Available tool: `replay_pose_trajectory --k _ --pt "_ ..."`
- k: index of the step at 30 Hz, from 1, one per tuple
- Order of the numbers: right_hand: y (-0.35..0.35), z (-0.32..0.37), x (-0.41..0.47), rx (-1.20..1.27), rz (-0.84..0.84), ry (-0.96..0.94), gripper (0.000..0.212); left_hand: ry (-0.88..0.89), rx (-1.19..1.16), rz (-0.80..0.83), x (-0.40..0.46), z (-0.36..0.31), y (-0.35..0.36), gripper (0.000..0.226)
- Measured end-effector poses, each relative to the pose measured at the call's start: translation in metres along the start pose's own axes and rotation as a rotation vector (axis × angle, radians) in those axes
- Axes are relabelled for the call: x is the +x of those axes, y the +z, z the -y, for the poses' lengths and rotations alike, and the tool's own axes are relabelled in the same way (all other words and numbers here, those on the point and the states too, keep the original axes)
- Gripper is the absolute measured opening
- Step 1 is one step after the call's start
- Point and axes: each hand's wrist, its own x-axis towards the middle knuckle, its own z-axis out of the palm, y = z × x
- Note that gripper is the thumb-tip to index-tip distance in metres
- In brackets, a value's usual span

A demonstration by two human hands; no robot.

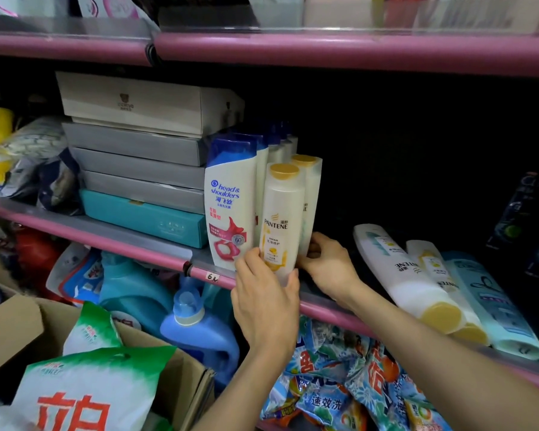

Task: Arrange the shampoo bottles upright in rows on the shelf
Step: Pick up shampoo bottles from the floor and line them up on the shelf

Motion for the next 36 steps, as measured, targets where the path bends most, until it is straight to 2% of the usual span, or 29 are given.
replay_pose_trajectory --k 14,27,30,34,36 --pt "0.002 -0.003 0.002 -0.001 0.082 -0.054 0.027 -0.001 -0.027 0.008 -0.001 0.000 -0.001 0.054" --pt "0.001 0.005 -0.002 -0.047 0.070 -0.035 0.026 -0.037 -0.051 0.052 0.002 -0.001 -0.002 0.053" --pt "-0.006 0.015 -0.009 -0.104 0.100 -0.026 0.033 -0.034 -0.006 0.087 0.007 0.002 -0.006 0.053" --pt "-0.022 0.028 -0.031 -0.258 0.126 0.056 0.058 -0.020 0.015 0.116 0.008 0.001 -0.016 0.053" --pt "-0.036 0.034 -0.049 -0.335 0.086 0.029 0.056 -0.023 -0.008 0.093 0.001 -0.002 -0.023 0.051"
